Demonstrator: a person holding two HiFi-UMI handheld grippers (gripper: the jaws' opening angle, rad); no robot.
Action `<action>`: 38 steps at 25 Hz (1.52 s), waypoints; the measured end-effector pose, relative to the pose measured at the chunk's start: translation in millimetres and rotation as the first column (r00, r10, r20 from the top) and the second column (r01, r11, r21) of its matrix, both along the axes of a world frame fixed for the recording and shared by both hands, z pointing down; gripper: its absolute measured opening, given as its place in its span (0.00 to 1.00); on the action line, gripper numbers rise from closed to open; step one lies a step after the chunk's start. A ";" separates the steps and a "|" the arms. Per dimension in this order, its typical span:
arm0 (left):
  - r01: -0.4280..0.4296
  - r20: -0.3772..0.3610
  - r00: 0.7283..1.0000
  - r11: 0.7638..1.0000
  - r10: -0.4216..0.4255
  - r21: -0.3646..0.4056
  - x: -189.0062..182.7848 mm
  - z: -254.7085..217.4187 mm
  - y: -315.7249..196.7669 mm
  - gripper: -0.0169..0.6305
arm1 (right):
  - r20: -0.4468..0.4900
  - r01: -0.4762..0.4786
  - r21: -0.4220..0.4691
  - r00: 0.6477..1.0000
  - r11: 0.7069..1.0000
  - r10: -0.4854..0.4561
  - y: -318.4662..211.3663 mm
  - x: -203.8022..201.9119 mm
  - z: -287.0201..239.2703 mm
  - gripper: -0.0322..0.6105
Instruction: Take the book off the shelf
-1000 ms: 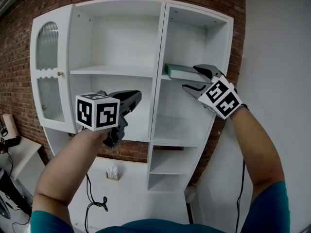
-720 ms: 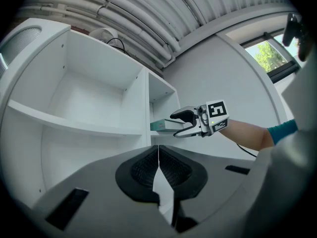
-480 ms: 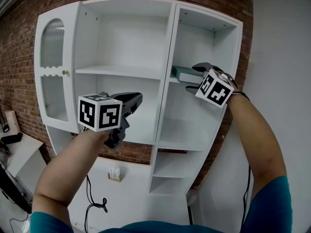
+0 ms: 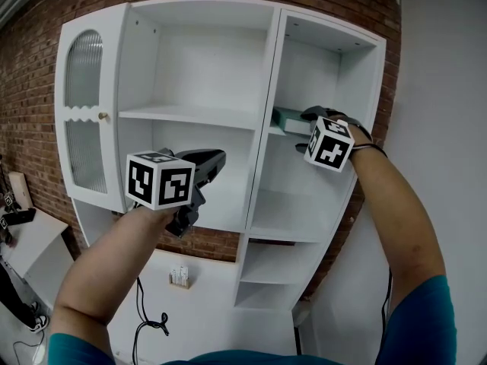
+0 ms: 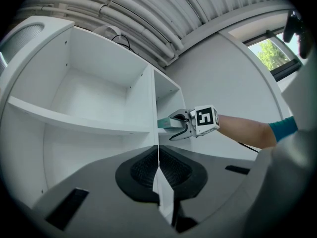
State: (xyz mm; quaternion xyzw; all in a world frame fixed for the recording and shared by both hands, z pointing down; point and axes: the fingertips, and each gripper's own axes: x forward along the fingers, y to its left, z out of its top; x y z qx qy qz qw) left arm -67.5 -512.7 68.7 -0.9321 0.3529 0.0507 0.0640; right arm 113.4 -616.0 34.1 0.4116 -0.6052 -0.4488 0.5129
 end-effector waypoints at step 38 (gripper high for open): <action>0.018 -0.016 1.000 0.998 -0.017 0.059 -11.6 0.7 35.3 0.05 | 0.445 0.188 0.395 0.817 0.900 -0.366 216.8 48.9 -53.3 0.32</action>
